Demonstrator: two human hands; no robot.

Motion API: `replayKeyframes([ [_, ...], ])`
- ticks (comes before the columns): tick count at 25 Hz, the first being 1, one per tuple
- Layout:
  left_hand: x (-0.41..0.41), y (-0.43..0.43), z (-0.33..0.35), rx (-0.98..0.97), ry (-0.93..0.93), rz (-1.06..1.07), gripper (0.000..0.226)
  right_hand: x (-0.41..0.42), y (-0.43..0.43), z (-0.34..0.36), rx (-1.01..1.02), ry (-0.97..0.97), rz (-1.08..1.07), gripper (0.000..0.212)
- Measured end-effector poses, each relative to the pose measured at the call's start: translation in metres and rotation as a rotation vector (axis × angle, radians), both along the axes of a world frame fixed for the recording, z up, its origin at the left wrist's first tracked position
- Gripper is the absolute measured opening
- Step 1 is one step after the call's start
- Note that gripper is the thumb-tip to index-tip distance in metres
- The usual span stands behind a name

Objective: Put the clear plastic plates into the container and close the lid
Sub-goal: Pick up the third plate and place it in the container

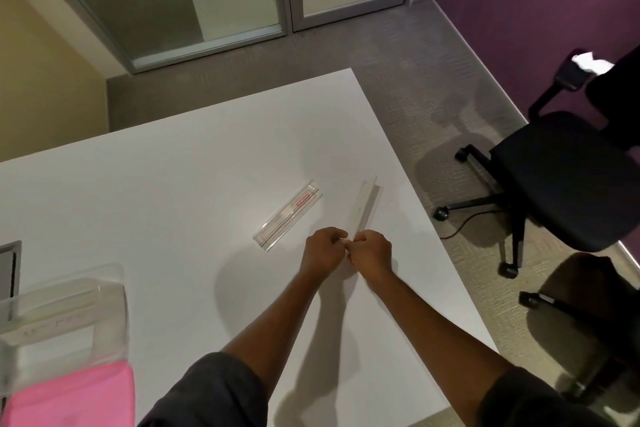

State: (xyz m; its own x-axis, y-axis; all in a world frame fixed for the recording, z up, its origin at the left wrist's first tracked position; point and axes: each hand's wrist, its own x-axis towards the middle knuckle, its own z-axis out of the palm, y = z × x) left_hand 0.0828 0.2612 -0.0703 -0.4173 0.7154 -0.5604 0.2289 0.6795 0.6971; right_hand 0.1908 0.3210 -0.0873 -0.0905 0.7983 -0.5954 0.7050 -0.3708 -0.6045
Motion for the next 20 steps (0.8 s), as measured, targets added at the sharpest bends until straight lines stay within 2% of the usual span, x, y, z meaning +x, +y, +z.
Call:
replayKeyframes([
  [4,0.001,0.007,-0.001,-0.038,-0.03,0.076,0.037,0.003,0.0,0.0,0.02,-0.008,-0.003,0.016],
  [7,0.001,0.011,-0.003,-0.063,-0.098,0.143,0.057,0.009,0.001,0.005,0.018,0.019,-0.026,0.019],
  [12,-0.002,0.011,0.003,-0.03,-0.23,0.221,0.078,0.023,0.0,0.021,-0.037,0.203,-0.06,0.006],
  [14,-0.005,0.01,0.008,-0.005,-0.313,0.247,0.07,0.027,-0.002,0.027,-0.085,0.275,-0.048,0.011],
  [17,-0.01,0.003,0.016,0.072,-0.454,0.273,0.043,0.03,-0.007,0.035,-0.146,0.373,-0.029,0.016],
  [20,-0.015,-0.011,0.023,0.122,-0.451,0.244,0.03,0.029,-0.015,0.044,-0.194,0.455,-0.005,0.016],
])
